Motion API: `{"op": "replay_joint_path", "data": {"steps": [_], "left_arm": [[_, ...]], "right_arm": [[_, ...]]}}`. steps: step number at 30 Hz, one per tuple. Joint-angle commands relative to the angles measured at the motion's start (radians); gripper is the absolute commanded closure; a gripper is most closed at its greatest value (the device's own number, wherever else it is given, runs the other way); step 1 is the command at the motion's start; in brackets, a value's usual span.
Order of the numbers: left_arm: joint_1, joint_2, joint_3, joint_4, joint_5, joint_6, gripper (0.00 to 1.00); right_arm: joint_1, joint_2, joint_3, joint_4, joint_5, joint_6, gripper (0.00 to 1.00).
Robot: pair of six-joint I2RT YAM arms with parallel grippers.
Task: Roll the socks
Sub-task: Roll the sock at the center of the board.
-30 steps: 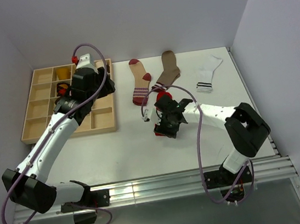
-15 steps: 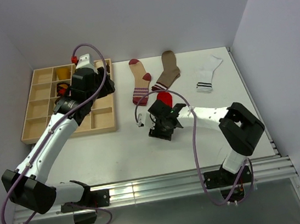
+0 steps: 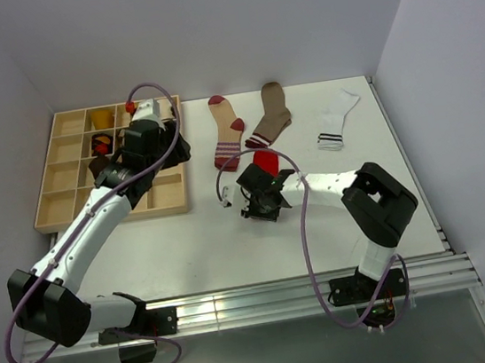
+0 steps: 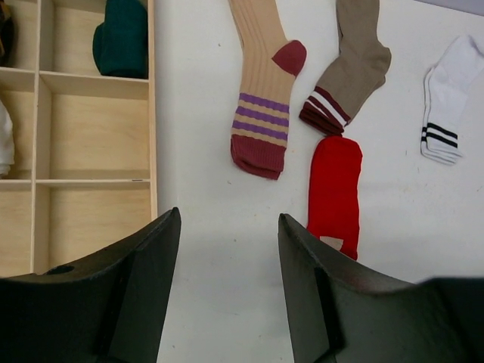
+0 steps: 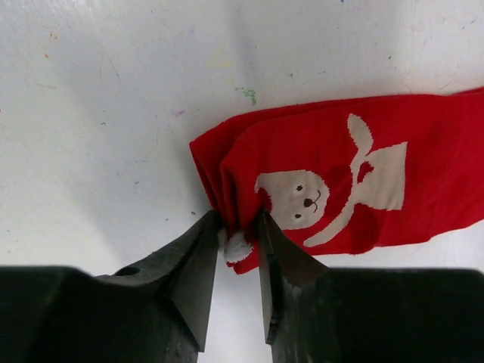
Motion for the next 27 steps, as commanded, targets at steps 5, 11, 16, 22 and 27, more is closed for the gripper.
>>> {"op": "replay_joint_path", "data": {"steps": [5,11,16,22,27], "left_arm": [[-0.039,-0.082,-0.158,0.205,0.014,-0.028,0.45],[-0.105,-0.217,-0.362,0.457,0.019,-0.036,0.56],[-0.154,-0.286,-0.502,0.626,0.086,0.007,0.60],[-0.285,-0.208,-0.600,0.746,0.141,0.114,0.65],[-0.409,-0.108,-0.611,0.815,0.143,0.170,0.68]], "right_arm": [[-0.050,0.009,0.057,-0.115,-0.186,-0.024,0.73],[-0.159,0.047,0.199,-0.385,-0.518,-0.113,0.74],[-0.239,0.209,0.359,-0.635,-0.681,-0.208,0.75],[-0.317,0.458,0.596,-0.997,-0.892,-0.378,0.74],[-0.362,0.546,0.670,-0.999,-0.895,-0.311,0.73]]}}
